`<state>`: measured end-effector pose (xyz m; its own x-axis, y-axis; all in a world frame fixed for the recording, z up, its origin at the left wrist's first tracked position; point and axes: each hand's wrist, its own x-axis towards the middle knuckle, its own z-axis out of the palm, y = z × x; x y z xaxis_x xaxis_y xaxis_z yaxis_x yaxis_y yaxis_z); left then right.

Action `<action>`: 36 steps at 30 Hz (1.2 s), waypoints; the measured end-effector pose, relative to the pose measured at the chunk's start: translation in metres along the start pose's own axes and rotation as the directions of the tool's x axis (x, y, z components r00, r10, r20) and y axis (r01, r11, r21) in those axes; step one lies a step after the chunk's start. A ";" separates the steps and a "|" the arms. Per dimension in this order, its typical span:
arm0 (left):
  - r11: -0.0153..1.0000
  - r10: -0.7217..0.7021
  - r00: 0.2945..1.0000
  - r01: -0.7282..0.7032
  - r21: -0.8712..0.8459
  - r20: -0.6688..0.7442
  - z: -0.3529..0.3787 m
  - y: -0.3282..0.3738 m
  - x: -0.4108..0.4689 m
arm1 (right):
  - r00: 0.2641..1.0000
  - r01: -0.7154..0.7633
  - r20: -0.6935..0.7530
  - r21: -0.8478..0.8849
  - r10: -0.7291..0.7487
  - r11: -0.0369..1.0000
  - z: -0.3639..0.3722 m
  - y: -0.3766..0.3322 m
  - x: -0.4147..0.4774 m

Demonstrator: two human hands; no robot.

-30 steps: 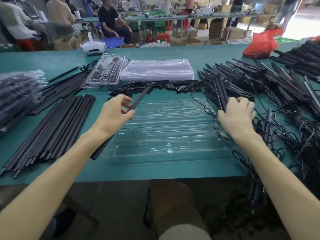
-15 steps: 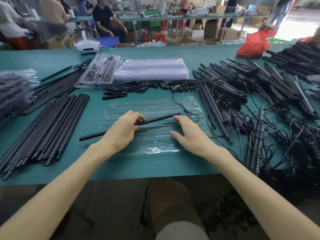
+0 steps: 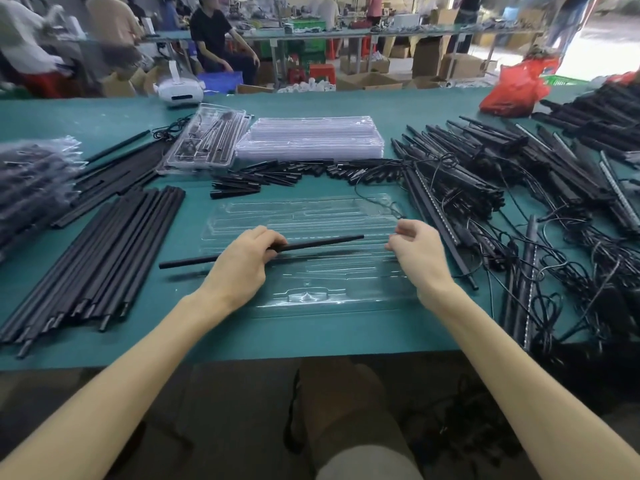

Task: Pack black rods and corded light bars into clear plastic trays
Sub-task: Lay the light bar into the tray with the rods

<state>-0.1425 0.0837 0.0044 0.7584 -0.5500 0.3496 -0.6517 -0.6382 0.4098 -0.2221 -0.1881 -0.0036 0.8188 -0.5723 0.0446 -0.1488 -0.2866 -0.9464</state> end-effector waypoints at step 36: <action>0.907 0.218 0.897 -0.331 -0.259 -0.384 -0.024 0.088 0.070 | 0.958 0.283 -0.013 -0.132 -0.287 0.950 0.005 0.001 -0.007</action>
<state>-0.1466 0.0017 0.0858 0.5394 -0.4254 0.7267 -0.8419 -0.2569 0.4745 -0.2252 -0.1803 -0.0066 0.8195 -0.4761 0.3189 0.0175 -0.5355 -0.8444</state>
